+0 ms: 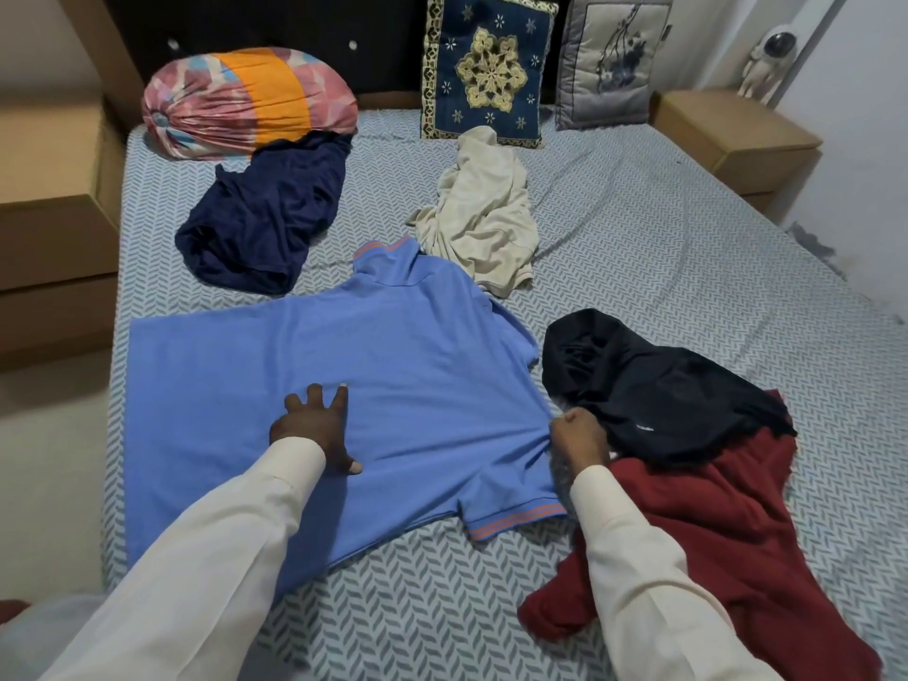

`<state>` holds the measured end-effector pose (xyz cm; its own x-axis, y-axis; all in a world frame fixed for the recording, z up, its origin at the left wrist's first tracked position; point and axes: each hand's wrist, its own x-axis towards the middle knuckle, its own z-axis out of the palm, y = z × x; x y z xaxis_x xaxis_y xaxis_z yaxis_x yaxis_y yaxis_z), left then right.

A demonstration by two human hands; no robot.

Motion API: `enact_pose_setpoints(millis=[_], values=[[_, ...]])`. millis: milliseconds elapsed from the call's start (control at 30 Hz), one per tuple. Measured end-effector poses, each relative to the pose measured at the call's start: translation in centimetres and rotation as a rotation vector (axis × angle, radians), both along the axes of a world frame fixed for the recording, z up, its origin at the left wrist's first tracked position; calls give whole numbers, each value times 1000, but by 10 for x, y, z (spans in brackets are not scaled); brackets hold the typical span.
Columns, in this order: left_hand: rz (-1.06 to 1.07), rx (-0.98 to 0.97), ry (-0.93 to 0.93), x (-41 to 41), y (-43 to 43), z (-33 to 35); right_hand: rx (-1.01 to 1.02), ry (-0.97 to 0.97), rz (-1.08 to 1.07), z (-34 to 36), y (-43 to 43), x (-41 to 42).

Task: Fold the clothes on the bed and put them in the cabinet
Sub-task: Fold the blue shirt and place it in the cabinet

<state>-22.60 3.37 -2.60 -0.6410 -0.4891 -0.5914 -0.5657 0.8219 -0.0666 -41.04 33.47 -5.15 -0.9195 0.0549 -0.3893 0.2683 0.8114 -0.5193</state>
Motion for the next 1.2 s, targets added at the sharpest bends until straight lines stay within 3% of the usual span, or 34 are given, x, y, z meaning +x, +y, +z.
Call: enact_pose_setpoints(millis=[300, 467, 567, 667, 767, 867, 967, 1033, 1133, 1200], values=[[20, -5, -10, 0, 1, 4, 163, -20, 53, 11, -13, -6], [2, -35, -5, -4, -1, 3, -179, 275, 282, 20, -46, -27], [-82, -101, -3, -10, 3, -2, -236, 298, 342, 28, -72, -62], [-58, -75, -4, -12, 3, -7, 30, 157, 311, 28, -77, -100], [-14, -35, -12, -12, -1, -10, 326, 26, 438, 34, -80, -117], [4, -34, -26, -16, -2, -11, 431, 41, 557, 38, -82, -119], [9, -43, -57, -21, 1, -11, 535, 230, 638, 33, -83, -119], [10, -46, -73, -23, 2, -10, 594, 196, 724, 31, -88, -120], [15, -40, -76, -24, 1, -12, 615, 171, 666, 31, -94, -121], [20, -23, -73, -24, 0, -12, 587, 280, 598, 34, -93, -119]])
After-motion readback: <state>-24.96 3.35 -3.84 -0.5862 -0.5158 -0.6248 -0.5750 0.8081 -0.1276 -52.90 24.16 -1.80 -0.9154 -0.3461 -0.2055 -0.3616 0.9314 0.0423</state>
